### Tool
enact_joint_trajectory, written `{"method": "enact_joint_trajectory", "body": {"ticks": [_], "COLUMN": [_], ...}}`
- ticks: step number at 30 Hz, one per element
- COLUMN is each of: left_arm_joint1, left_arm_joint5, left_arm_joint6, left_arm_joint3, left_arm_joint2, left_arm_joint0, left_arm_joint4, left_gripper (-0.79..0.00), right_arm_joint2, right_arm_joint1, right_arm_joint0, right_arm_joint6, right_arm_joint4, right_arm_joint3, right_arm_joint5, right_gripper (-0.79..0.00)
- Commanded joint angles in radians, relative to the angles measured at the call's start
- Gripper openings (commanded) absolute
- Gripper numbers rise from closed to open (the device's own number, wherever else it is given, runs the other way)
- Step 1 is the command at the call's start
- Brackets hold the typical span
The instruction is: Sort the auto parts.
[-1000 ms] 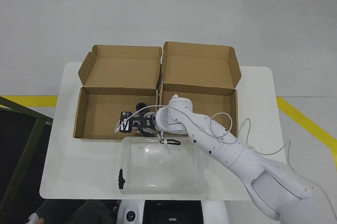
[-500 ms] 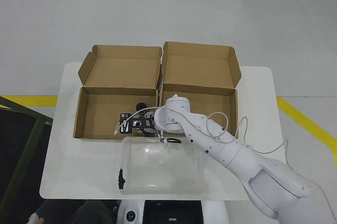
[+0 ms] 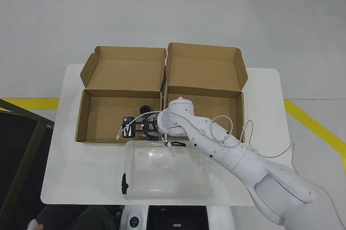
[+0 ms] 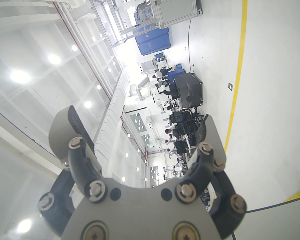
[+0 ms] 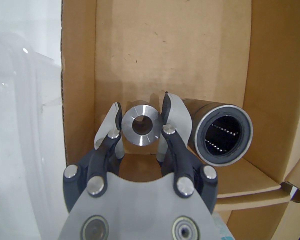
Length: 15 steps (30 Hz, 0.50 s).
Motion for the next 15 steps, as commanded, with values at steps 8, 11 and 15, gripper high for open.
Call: {"method": "enact_joint_trajectory", "body": {"ticks": [8, 11, 15], "left_arm_joint1": [0.0, 0.0, 0.0], "left_arm_joint5": [0.0, 0.0, 0.0], "left_arm_joint6": [0.0, 0.0, 0.0], "left_arm_joint3": [0.0, 0.0, 0.0], "left_arm_joint2": [0.0, 0.0, 0.0], "left_arm_joint0": [0.0, 0.0, 0.0], "left_arm_joint4": [0.0, 0.0, 0.0], "left_gripper": [0.0, 0.0, 0.0], "right_arm_joint2": [0.047, 0.058, 0.081], "right_arm_joint1": [0.005, 0.008, 0.014], "right_arm_joint0": [-0.019, -0.022, -0.034], "right_arm_joint6": [-0.055, -0.053, -0.06], "right_arm_joint4": [0.033, 0.028, 0.022], "right_arm_joint3": [-0.073, -0.101, -0.144], "right_arm_joint5": [-0.016, -0.019, -0.012], "right_gripper": [-0.502, -0.499, -0.489]}}
